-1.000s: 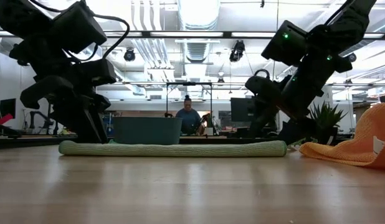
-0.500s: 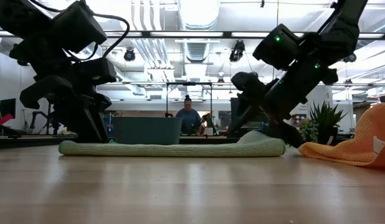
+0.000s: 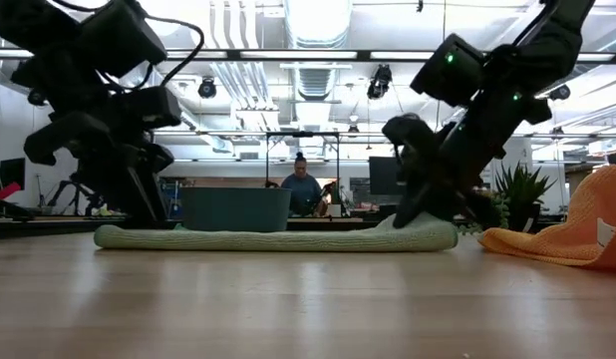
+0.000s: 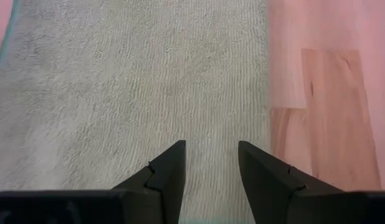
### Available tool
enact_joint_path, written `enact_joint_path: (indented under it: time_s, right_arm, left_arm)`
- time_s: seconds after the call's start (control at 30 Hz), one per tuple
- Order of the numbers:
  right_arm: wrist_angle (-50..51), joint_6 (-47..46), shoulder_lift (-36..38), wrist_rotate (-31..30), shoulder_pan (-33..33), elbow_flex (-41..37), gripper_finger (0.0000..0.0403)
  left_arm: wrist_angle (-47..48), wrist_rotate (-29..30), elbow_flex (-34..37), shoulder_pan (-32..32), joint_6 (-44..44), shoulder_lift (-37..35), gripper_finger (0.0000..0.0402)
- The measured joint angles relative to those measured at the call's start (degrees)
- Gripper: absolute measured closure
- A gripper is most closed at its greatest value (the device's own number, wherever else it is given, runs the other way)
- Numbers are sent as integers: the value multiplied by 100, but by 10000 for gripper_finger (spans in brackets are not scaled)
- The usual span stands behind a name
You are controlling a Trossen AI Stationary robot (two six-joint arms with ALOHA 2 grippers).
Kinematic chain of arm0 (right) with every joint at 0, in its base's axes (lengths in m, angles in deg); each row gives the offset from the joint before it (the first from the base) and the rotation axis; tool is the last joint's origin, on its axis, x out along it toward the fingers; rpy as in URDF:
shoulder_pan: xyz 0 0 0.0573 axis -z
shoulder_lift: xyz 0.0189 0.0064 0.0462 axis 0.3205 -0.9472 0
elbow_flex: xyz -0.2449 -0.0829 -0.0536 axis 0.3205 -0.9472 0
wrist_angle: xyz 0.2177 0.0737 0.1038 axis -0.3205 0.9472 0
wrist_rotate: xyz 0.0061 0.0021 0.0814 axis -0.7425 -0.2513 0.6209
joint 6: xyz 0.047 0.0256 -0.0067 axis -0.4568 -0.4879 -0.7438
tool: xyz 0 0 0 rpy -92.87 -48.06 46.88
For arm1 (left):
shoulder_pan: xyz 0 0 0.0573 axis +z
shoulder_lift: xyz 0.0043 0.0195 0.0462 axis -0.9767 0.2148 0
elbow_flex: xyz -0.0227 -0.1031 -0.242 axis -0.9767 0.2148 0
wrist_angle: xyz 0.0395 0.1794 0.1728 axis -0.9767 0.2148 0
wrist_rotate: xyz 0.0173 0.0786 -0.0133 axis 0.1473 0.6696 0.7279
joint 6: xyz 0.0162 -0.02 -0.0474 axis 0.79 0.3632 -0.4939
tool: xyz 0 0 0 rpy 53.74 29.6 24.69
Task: Fold microfiber towels
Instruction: Fold the green microfiber towel
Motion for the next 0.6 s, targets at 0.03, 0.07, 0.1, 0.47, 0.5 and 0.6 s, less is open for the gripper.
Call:
enact_joint_path:
  time_s: [0.03,0.07,0.1,0.47,0.5,0.6]
  right_arm:
    - [65,41,99,-2,0,1,353]
    - [121,111,192,-11,0,1,361]
    - [128,167,269,-23,0,1,369]
    - [259,444,652,-161,0,8,384]
    - [277,462,728,-162,0,8,384]
    - [572,524,1103,-170,0,10,384]
  left_arm:
    - [99,0,2,0,0,-89,270]
    - [153,0,2,0,0,-185,270]
    - [264,2,1,0,0,-282,270]
    - [670,560,59,0,-54,-940,270]
    - [751,560,59,0,-56,-954,270]
    - [1200,562,69,0,-96,-941,270]
